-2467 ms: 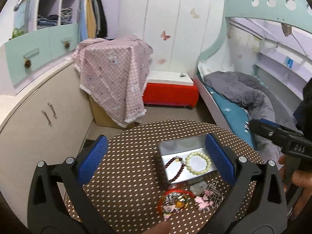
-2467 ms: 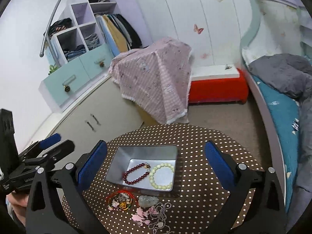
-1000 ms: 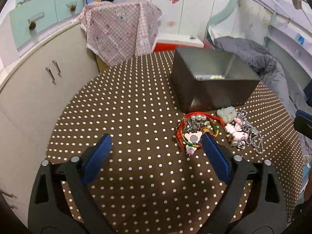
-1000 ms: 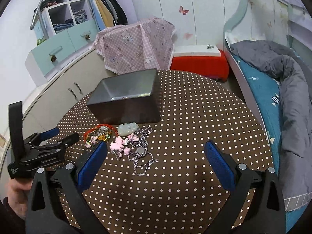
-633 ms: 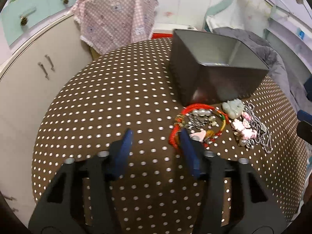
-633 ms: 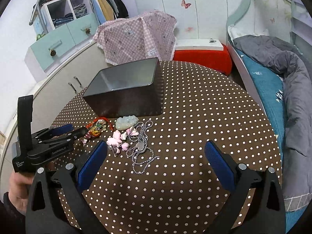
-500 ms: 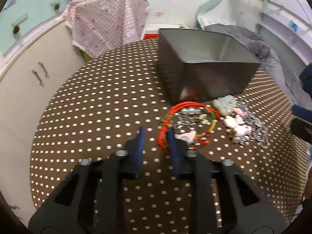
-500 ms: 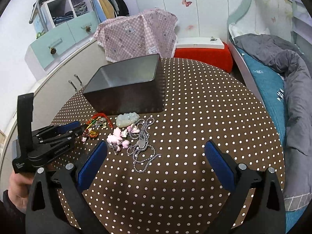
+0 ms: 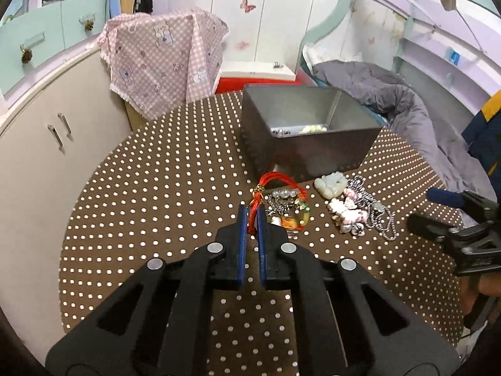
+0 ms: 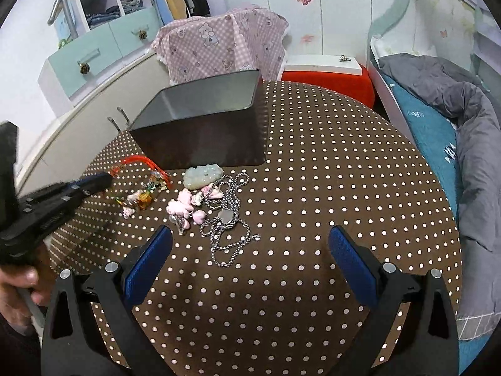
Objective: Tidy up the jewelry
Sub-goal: 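Grasp the red string bracelet with the left tool while the right tool grasps the silver chain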
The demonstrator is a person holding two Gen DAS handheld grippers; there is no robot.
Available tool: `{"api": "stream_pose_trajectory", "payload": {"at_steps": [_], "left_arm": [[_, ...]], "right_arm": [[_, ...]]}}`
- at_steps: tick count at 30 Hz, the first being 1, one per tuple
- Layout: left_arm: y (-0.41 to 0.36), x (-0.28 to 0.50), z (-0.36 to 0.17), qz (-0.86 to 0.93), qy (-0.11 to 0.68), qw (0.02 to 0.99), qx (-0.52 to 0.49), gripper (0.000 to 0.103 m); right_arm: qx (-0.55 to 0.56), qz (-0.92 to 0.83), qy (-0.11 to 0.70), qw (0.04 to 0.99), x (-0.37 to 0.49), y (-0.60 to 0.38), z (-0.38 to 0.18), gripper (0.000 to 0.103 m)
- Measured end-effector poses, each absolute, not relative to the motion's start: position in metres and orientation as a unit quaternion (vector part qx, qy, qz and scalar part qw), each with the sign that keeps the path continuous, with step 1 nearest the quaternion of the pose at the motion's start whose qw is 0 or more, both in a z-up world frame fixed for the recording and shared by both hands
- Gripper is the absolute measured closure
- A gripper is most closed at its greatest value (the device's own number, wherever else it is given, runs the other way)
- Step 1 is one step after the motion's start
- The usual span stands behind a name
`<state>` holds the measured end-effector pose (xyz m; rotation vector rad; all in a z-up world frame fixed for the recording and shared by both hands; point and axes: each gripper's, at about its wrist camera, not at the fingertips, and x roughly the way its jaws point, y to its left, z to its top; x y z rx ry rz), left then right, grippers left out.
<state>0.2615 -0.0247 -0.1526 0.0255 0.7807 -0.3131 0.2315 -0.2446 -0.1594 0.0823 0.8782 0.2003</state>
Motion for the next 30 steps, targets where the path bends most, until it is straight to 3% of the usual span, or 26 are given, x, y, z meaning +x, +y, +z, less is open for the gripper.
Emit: {"api": "stream_pose_trajectory", "payload": {"at_steps": [6,8,9,11,12,13,30], "left_arm": [[-0.016,0.248,-0.132,-0.155,0.350,0.924,0.002,0.097],[-0.013,0.247,-0.129,-0.157,0.347,0.925,0.002,0.097],[-0.012,0.246,-0.127,-0.157,0.345,0.925,0.002,0.097],[-0.009,0.246,-0.126,-0.158,0.344,0.926,0.001,0.097],[-0.007,0.246,-0.125,-0.160,0.344,0.925,0.000,0.097],[-0.007,0.246,-0.125,-0.160,0.343,0.926,-0.001,0.097],[0.025,0.252,-0.176,-0.085,0.415,0.906,0.001,0.095]], "right_arm": [[0.009,0.086,0.431,0.898,0.249,-0.235,-0.172,0.010],[-0.010,0.097,0.431,0.897,0.255,-0.225,-0.174,0.022],[-0.026,0.103,0.436,0.894,0.258,-0.218,-0.177,0.040],[-0.058,0.113,0.430,0.894,0.258,-0.207,-0.179,0.056],[-0.060,0.121,0.430,0.893,0.258,-0.204,-0.178,0.077],[-0.069,0.119,0.431,0.892,0.256,-0.202,-0.177,0.084],[-0.040,0.132,0.433,0.891,0.235,-0.214,-0.178,0.083]]}}
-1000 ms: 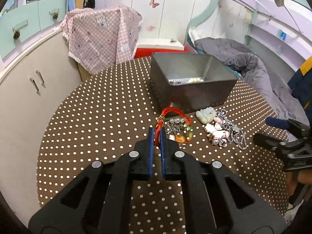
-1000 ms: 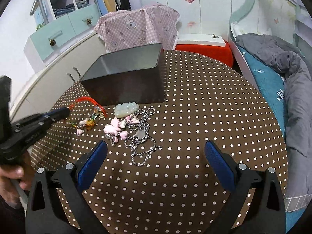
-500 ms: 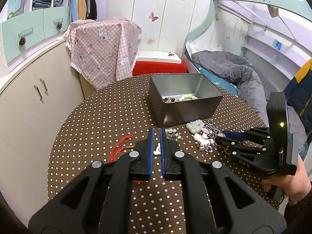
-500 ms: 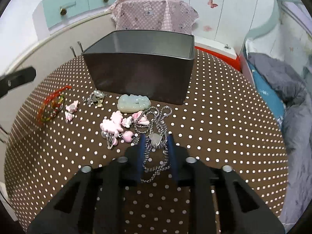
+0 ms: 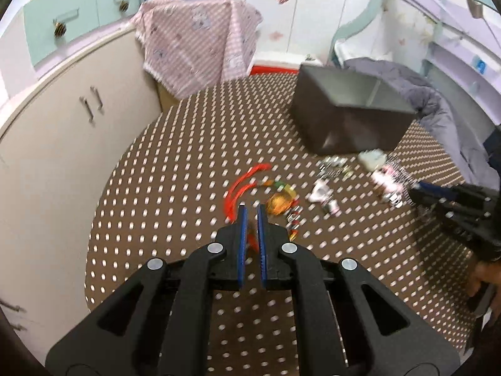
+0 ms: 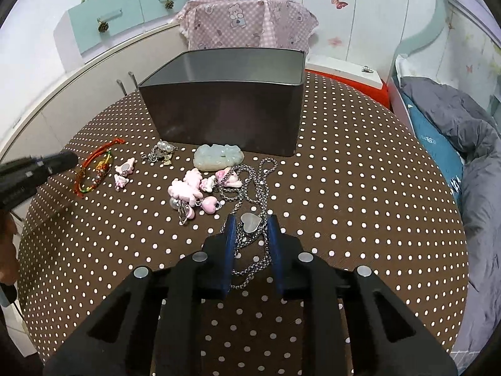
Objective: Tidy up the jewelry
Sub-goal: 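Grasp the red string bracelet with the left tool while the right tool grasps the silver chain, then lift both held pieces and drop them into the dark box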
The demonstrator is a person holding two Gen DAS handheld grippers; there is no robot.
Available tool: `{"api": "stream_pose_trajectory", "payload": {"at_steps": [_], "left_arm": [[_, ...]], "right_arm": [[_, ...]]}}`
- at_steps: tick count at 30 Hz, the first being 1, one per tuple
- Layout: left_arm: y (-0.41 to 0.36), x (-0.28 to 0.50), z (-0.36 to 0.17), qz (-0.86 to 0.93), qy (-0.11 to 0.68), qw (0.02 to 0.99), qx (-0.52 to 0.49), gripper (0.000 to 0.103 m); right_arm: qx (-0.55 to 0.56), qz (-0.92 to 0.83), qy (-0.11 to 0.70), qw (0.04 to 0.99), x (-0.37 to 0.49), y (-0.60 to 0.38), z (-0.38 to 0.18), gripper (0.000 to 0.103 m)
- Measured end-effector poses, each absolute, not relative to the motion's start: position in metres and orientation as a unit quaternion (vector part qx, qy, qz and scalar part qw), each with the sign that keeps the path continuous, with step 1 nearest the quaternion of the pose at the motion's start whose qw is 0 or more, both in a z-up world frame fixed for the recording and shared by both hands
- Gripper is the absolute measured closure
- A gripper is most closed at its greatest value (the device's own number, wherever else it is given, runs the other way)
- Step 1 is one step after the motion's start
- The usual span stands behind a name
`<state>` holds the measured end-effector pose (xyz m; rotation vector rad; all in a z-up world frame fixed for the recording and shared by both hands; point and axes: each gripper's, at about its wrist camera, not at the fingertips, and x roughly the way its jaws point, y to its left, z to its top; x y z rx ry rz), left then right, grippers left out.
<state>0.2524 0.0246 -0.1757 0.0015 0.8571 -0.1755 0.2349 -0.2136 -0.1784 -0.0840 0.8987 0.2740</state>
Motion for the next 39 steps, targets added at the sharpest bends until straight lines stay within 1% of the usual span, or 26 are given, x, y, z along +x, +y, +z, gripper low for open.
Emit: {"api": "stream_pose_trajectory", "payload": {"at_steps": [3,6,7,8,9,10,11,12,15,17,18,19,20,21,22,24,26,27,28,33,39], "left_arm": [[0.028,0.255,-0.184,-0.078,0.423,0.903,0.000,0.095],[0.029,0.258,-0.185,-0.072,0.422,0.904,-0.003,0.095],[0.030,0.259,-0.186,-0.071,0.422,0.904,-0.003,0.089],[0.031,0.259,-0.186,-0.071,0.421,0.904,-0.005,0.074],[0.032,0.258,-0.184,-0.068,0.415,0.907,-0.009,0.025],[0.033,0.256,-0.181,-0.062,0.403,0.913,-0.015,0.010],[0.037,0.251,-0.176,-0.057,0.381,0.923,-0.024,0.010],[0.038,0.250,-0.174,-0.062,0.379,0.923,-0.027,0.010],[0.038,0.256,-0.182,-0.046,0.399,0.916,-0.012,0.010],[0.037,0.263,-0.189,-0.047,0.419,0.906,-0.018,0.010],[0.037,0.265,-0.190,-0.049,0.424,0.904,-0.021,0.014],[0.036,0.266,-0.192,-0.054,0.428,0.902,-0.020,0.029],[0.032,0.268,-0.193,-0.044,0.431,0.902,0.001,0.034],[0.031,0.269,-0.193,-0.046,0.429,0.902,0.010,0.052],[0.026,0.267,-0.191,-0.062,0.425,0.903,0.021,0.078],[0.022,0.265,-0.189,-0.083,0.425,0.901,0.025,0.098],[0.020,0.262,-0.188,-0.103,0.425,0.899,0.021,0.098],[0.022,0.260,-0.187,-0.115,0.423,0.899,0.011,0.098],[0.023,0.257,-0.183,-0.124,0.418,0.900,0.001,0.098],[0.024,0.247,-0.159,-0.138,0.391,0.910,-0.011,0.098],[0.020,0.237,-0.132,-0.160,0.359,0.919,-0.028,0.098]], "right_arm": [[-0.040,0.132,0.433,0.891,0.239,-0.212,-0.178,0.082],[-0.042,0.134,0.433,0.890,0.239,-0.209,-0.178,0.077],[-0.043,0.135,0.433,0.890,0.239,-0.208,-0.178,0.075],[-0.044,0.136,0.433,0.890,0.239,-0.208,-0.178,0.074],[-0.044,0.136,0.433,0.890,0.239,-0.207,-0.179,0.072],[-0.044,0.137,0.433,0.890,0.238,-0.206,-0.179,0.070],[-0.044,0.138,0.433,0.890,0.239,-0.206,-0.179,0.070],[-0.044,0.139,0.433,0.890,0.239,-0.205,-0.179,0.069],[-0.043,0.139,0.433,0.890,0.239,-0.206,-0.180,0.068],[-0.042,0.139,0.433,0.890,0.240,-0.205,-0.179,0.068],[-0.040,0.139,0.433,0.890,0.240,-0.205,-0.179,0.068],[-0.039,0.139,0.433,0.890,0.240,-0.205,-0.179,0.068],[-0.039,0.139,0.433,0.890,0.240,-0.205,-0.180,0.067],[-0.040,0.138,0.432,0.890,0.240,-0.205,-0.180,0.067],[-0.040,0.138,0.432,0.890,0.240,-0.205,-0.180,0.067],[-0.040,0.138,0.432,0.890,0.240,-0.205,-0.180,0.067],[-0.038,0.140,0.432,0.890,0.241,-0.207,-0.179,0.070],[-0.038,0.139,0.432,0.890,0.240,-0.208,-0.179,0.084],[-0.037,0.141,0.433,0.889,0.240,-0.209,-0.178,0.086],[-0.031,0.146,0.416,0.897,0.233,-0.216,-0.163,0.086],[-0.019,0.160,0.377,0.912,0.227,-0.228,-0.120,0.086]]}}
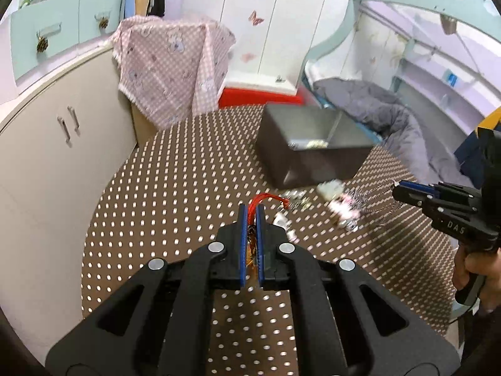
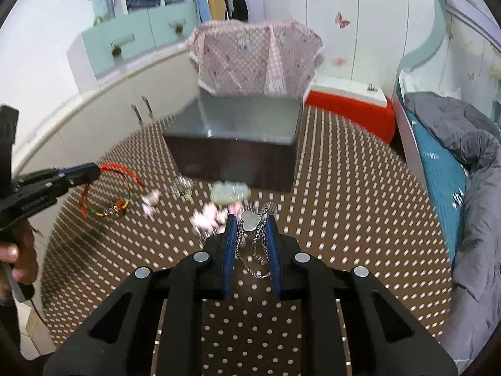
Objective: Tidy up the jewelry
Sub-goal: 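Lift both held pieces and drop them into the dark box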
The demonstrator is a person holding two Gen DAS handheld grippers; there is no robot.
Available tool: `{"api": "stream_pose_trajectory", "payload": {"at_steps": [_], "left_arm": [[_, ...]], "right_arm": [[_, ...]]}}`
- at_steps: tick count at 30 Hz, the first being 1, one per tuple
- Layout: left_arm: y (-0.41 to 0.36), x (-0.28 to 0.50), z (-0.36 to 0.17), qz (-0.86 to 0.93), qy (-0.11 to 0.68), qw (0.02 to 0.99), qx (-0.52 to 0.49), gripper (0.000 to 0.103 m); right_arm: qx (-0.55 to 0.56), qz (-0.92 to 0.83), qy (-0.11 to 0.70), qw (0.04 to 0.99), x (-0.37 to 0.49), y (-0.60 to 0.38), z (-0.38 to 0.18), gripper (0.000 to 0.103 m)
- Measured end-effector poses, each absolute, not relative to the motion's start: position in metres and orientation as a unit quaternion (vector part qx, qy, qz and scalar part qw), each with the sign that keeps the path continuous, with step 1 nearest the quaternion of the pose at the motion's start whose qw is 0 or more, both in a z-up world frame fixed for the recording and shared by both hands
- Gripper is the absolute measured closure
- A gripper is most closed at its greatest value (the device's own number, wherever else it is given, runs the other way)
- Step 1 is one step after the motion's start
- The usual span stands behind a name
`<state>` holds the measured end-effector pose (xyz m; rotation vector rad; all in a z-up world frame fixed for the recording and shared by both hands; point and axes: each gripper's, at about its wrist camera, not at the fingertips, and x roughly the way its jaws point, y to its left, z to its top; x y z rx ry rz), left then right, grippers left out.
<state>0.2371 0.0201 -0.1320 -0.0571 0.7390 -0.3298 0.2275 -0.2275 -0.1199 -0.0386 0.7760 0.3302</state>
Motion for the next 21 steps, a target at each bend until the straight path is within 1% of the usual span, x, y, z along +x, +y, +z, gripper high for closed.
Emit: {"api": "stream_pose_trajectory", "payload": {"at_steps": [8,15,17,21], "left_arm": [[0.014,0.239,-0.078,-0.203,0.306,0.929,-0.044,0.098],[-0.005,0.256,-0.030,-0.229,0.256,0.939,-0.034,0.098],[-0.011,0.269,-0.022,-0.238,0.253,0.937,-0.040,0.098],[-0.024,0.298,-0.017,-0.246,0.261,0.933,-0.043,0.098]], "right_arm": [[-0.006,0.198,0.314,0.929,0.225,-0.235,-0.049,0.086],[-0.010,0.217,0.259,0.941,0.238,-0.239,0.006,0.086],[-0.006,0.230,0.244,0.942,0.245,-0.239,0.022,0.086],[-0.002,0.238,0.236,0.942,0.264,-0.237,0.034,0.086]]}}
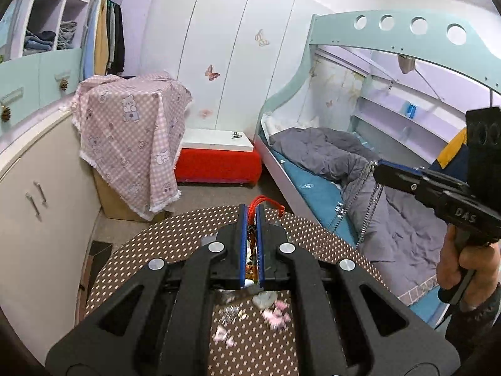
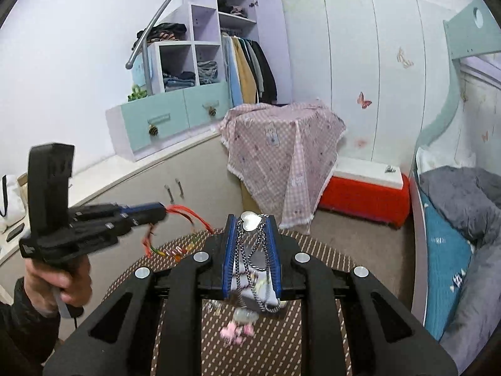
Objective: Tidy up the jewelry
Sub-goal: 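Lift both held pieces and drop them into the dark box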
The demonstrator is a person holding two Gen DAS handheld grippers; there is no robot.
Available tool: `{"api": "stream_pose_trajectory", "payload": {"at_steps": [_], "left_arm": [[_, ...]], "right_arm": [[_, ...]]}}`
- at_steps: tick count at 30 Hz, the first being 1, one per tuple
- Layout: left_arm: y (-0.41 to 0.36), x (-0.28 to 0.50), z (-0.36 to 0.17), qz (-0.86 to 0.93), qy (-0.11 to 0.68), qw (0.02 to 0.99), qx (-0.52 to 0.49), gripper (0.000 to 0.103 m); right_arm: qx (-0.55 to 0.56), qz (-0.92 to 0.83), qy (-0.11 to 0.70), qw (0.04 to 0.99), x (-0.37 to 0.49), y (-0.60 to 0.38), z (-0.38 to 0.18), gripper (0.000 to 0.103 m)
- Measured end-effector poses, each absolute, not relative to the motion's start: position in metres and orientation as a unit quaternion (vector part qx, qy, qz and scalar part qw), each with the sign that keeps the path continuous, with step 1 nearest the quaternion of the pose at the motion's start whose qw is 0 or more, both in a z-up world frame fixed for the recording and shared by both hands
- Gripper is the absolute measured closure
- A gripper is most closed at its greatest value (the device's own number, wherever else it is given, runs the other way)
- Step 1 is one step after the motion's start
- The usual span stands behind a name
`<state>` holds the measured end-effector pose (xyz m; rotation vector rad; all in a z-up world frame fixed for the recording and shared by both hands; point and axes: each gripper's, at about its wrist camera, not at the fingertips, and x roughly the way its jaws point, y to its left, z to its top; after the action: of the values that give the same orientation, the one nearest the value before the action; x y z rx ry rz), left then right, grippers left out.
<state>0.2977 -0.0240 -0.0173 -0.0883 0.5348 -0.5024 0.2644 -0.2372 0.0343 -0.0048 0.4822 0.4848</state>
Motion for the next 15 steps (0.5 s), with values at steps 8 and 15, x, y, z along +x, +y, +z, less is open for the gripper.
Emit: {"api": "stream_pose_trajectory", "payload": {"at_steps": [8,15], "left_arm": [[-0.051,0.350,-0.045,-0.224,0.319,0.921,-0.019,0.097],[-0.029,0.347,-0.063,-0.144,0.315,0.938,-0.018,0.005]], "right_arm": [[0.014,0.230,0.303,0.925,0.325,-0.227,-0.008,0.083],[0.069,0.179,0.343,0.919,0.342,-0.244,-0.056,0.015]]}}
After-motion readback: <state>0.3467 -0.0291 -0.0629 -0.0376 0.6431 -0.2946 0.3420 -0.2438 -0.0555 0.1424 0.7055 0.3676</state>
